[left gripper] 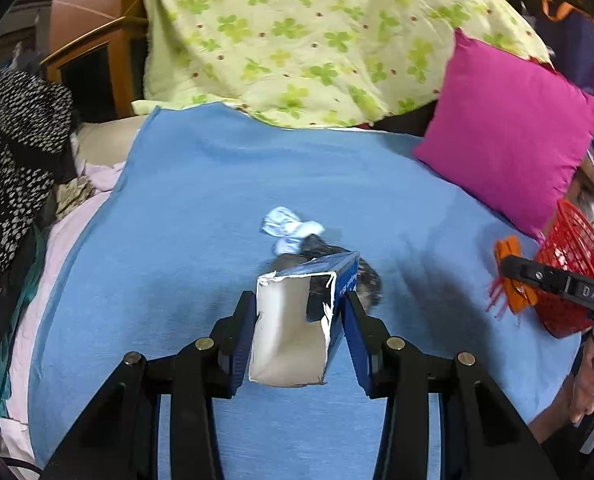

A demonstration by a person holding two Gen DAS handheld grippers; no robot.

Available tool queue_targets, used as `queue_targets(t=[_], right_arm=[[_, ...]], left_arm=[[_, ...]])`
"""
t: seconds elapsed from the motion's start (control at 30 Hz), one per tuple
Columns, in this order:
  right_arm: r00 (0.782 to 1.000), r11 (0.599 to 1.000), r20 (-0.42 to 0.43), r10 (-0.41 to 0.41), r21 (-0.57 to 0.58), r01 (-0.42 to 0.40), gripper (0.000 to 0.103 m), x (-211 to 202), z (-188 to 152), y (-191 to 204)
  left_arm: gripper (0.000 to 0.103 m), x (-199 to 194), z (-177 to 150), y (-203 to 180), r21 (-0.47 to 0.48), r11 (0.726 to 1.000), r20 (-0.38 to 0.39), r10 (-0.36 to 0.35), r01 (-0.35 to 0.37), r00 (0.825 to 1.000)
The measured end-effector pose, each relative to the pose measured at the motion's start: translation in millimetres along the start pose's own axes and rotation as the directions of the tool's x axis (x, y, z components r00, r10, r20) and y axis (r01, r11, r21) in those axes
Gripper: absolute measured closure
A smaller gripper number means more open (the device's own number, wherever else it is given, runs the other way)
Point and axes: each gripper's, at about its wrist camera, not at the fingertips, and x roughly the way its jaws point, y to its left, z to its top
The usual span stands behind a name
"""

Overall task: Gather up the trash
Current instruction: 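Hold the orange bag in the right gripper and the box in the left gripper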

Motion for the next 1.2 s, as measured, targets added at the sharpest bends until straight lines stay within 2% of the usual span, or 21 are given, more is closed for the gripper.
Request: queue_targets(t=[0.4, 1.2], right_arm=[[1.0, 1.0, 0.025, -0.006, 0.003, 0.006, 0.071, -12.5, 0.6, -10.4], [0.996, 1.0, 0.085, -0.021, 0.011, 0.02, 0.071, -37.4, 2.3, -26.8]], left_arm=[[0.058, 16.2, -2.1, -41.1, 0.061, 0.997, -0.055, -0.041, 0.044, 0.998], [0.058, 18.6, -7.1, -85.9, 0.132, 0.985, -0.07, -0.106, 0.115, 0.992]])
